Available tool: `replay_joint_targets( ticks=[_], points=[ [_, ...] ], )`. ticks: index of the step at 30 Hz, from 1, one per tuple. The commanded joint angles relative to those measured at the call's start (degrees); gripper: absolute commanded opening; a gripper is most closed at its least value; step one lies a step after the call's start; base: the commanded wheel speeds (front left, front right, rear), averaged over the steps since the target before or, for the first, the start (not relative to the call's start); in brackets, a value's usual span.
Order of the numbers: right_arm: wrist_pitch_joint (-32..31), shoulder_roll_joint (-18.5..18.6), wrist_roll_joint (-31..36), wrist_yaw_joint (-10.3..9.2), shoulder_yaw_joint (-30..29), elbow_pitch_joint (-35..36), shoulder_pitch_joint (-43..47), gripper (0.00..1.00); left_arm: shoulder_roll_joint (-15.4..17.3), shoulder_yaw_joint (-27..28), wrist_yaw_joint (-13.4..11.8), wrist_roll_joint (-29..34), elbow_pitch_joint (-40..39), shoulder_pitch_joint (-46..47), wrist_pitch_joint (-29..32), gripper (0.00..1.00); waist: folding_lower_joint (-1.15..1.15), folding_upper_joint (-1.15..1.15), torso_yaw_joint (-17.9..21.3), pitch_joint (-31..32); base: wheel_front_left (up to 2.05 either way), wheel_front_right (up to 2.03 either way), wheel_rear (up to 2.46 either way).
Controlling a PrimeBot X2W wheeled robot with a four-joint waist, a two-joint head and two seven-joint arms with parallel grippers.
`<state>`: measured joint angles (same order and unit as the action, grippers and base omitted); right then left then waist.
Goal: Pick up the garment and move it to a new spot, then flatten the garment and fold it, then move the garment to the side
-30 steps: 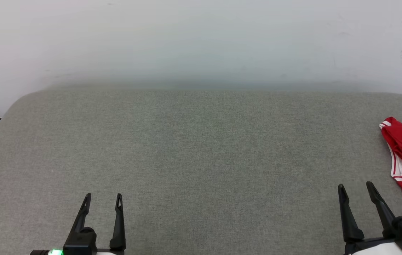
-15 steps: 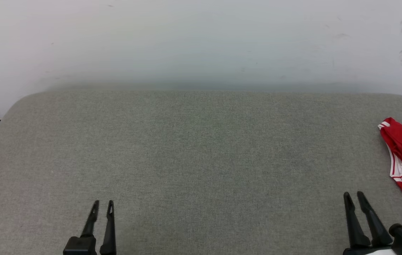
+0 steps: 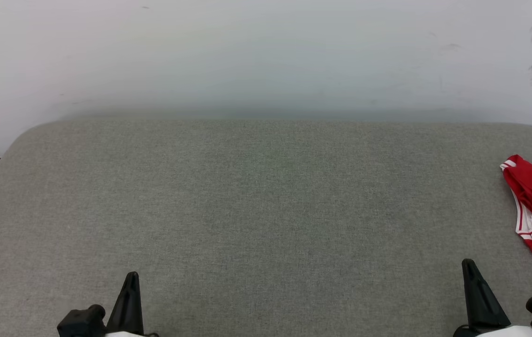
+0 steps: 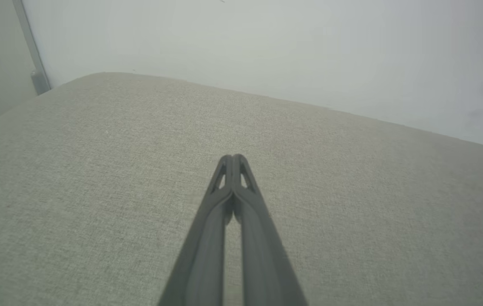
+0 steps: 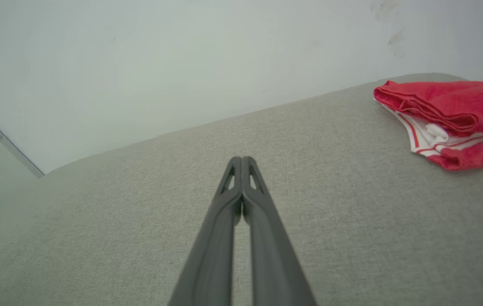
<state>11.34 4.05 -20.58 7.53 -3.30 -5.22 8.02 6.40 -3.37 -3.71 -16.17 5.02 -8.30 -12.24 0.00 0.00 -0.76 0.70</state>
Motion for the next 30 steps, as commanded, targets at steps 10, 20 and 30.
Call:
replay_joint_targets(
  ticks=[10,20,30],
  points=[
    [-2.26,0.51,-11.80,-0.01,-0.08,-0.64,-3.66,0.00,-0.10,1.14,1.85,-12.39,0.90,3.58,2.36,0.00,0.00,0.00,0.07,-0.08,0.00,0.00,0.00],
    [-4.23,0.58,-20.90,-0.02,-0.16,-1.78,-5.32,0.00,-0.27,1.96,3.25,-22.12,2.08,5.27,4.42,0.00,0.00,0.00,0.13,-0.16,0.00,0.00,0.00],
    [-6.07,0.59,-29.04,-0.02,-0.30,-2.81,-6.76,0.00,-0.47,2.85,4.47,-30.76,3.05,6.71,6.31,0.00,0.00,0.00,0.20,-0.23,0.00,0.00,0.00]
  ],
)
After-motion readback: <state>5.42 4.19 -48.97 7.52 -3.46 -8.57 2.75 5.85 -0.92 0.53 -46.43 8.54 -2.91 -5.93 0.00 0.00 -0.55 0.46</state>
